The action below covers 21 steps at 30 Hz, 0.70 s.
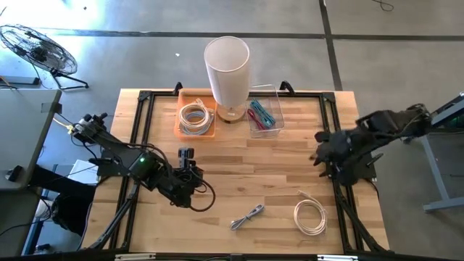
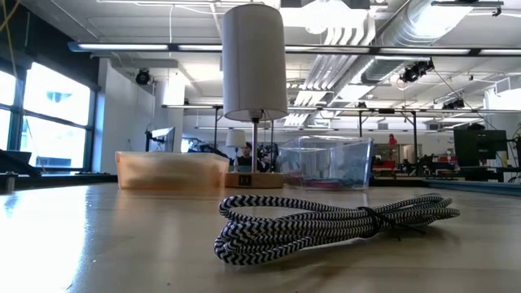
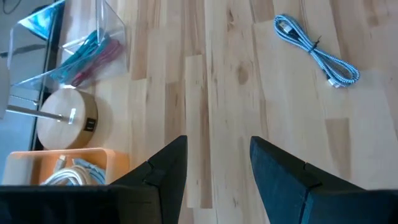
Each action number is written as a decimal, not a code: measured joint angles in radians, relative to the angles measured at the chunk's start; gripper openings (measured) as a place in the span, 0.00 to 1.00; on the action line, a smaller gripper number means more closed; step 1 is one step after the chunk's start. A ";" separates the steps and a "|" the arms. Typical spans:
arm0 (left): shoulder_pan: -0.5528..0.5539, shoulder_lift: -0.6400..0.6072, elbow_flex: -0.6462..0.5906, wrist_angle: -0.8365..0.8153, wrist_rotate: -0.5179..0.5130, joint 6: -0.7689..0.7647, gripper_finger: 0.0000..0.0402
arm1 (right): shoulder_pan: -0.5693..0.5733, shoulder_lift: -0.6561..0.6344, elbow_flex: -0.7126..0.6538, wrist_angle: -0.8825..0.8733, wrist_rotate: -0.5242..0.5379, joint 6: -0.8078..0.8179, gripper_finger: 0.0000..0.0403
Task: Pick & Place USB Port
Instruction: Put the light brown HDMI cable into the orange bin
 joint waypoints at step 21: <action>0.000 0.001 0.000 0.060 0.044 0.088 0.42 | 0.286 0.313 0.000 -0.059 0.417 0.592 0.47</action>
